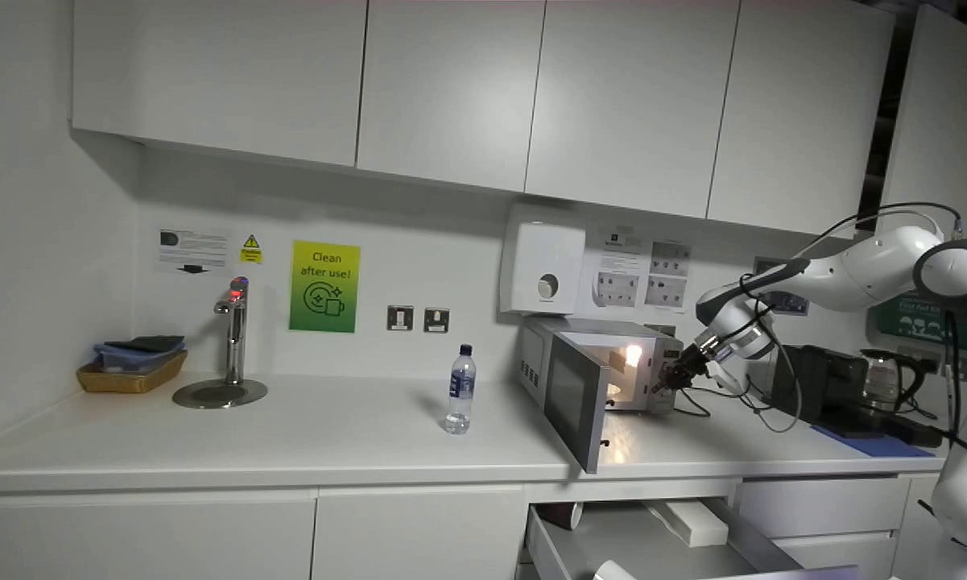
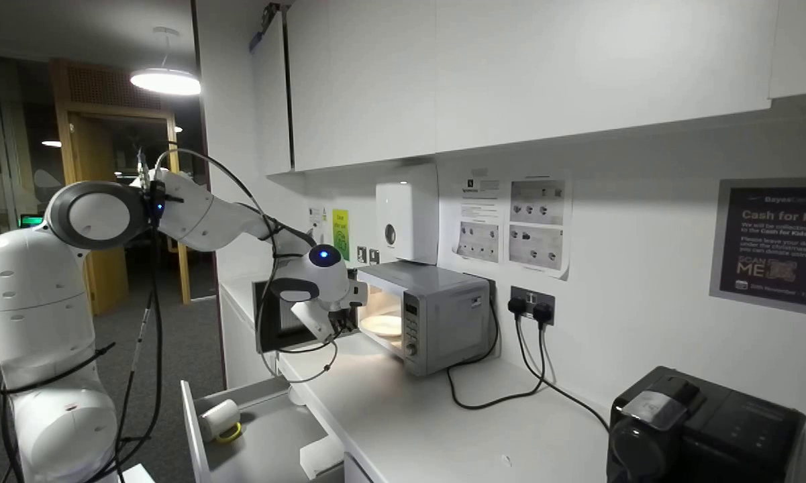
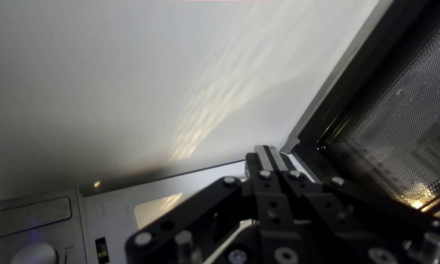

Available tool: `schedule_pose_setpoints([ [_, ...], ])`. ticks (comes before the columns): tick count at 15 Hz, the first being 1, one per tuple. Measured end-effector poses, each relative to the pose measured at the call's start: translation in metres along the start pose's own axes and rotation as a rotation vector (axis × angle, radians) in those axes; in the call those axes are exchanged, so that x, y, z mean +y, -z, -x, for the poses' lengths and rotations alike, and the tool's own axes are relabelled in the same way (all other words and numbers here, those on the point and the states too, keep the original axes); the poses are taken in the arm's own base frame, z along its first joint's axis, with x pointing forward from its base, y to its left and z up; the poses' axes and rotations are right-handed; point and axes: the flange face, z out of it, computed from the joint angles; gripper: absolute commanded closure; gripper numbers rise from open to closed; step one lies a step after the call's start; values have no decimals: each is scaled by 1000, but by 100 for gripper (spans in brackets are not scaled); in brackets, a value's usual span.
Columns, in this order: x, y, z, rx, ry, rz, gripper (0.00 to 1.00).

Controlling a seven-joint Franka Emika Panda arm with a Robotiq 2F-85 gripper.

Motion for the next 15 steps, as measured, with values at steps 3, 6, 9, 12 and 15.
schedule_pose_setpoints([
  [3,0,-1,0,-2,-1,1,100],
  [6,5,-9,2,-17,-6,6,100],
  [9,10,-22,-3,-31,-6,13,100],
  [12,12,-38,-15,-42,11,21,100],
  [15,7,-56,-30,-55,47,26,100],
])
